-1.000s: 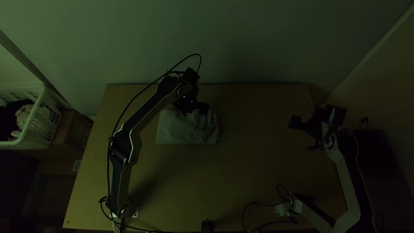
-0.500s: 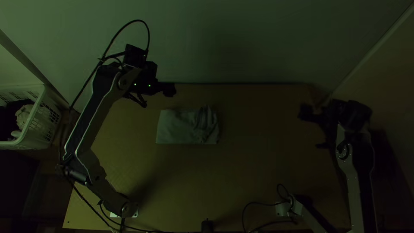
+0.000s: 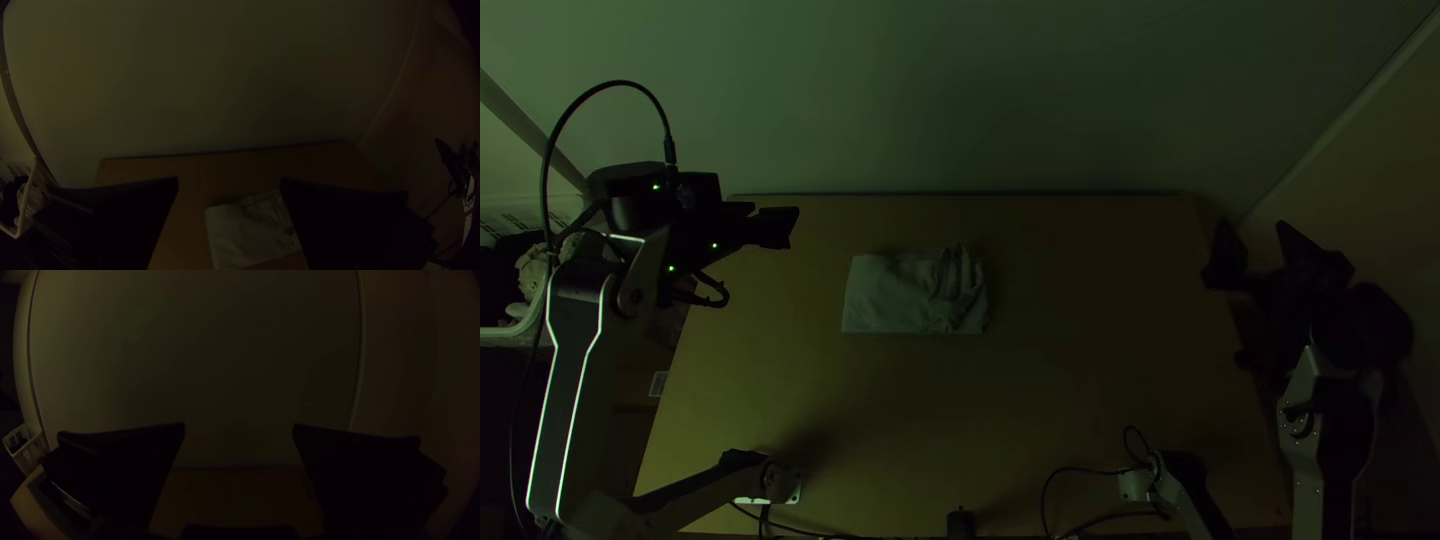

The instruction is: Fold the t-shirt

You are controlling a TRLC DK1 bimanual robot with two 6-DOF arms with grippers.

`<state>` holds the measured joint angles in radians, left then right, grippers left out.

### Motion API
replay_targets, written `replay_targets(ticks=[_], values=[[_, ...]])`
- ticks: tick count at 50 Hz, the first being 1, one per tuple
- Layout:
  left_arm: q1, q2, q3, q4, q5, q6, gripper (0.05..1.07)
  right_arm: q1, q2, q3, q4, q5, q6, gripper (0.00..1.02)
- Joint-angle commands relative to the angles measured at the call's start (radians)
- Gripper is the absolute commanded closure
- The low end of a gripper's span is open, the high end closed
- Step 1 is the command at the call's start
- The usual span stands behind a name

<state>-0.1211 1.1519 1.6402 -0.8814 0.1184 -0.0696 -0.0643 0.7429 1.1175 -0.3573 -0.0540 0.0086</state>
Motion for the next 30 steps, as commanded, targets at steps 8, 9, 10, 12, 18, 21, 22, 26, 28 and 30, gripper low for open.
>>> replay_targets(ticks=[8, 9, 10, 12, 18, 21, 22, 26, 28, 30], values=[[0.109, -0.250, -0.247, 0.163, -0.008, 0.021, 0.09, 0.057, -0.204, -0.150, 0.136, -0.004, -0.030, 0.04], [0.123, -0.273, -0.275, 0.190, -0.008, 0.021, 0.09, 0.058, -0.218, -0.159, 0.139, -0.004, -0.032, 0.04], [0.135, -0.297, -0.306, 0.222, -0.008, 0.021, 0.09, 0.058, -0.232, -0.170, 0.142, -0.004, -0.032, 0.04], [0.161, -0.357, -0.384, 0.302, -0.010, 0.024, 0.09, 0.058, -0.260, -0.193, 0.147, -0.004, -0.039, 0.04], [0.241, -0.500, -0.569, 0.453, -0.008, 0.057, 0.09, 0.072, -0.367, -0.295, 0.210, -0.006, -0.061, 0.04], [0.265, -0.547, -0.634, 0.479, -0.008, 0.062, 0.09, 0.087, -0.409, -0.334, 0.221, -0.006, -0.061, 0.04], [0.270, -0.563, -0.654, 0.486, -0.008, 0.062, 0.09, 0.092, -0.421, -0.344, 0.221, -0.006, -0.061, 0.04], [0.276, -0.641, -0.750, 0.535, -0.008, 0.062, 0.09, 0.092, -0.470, -0.400, 0.222, -0.004, -0.061, 0.04], [0.276, -0.690, -0.807, 0.572, -0.008, 0.062, 0.09, 0.092, -0.496, -0.429, 0.225, -0.004, -0.062, 0.04], [0.278, -0.739, -0.862, 0.608, -0.008, 0.062, 0.09, 0.092, -0.520, -0.458, 0.224, -0.004, -0.064, 0.04]])
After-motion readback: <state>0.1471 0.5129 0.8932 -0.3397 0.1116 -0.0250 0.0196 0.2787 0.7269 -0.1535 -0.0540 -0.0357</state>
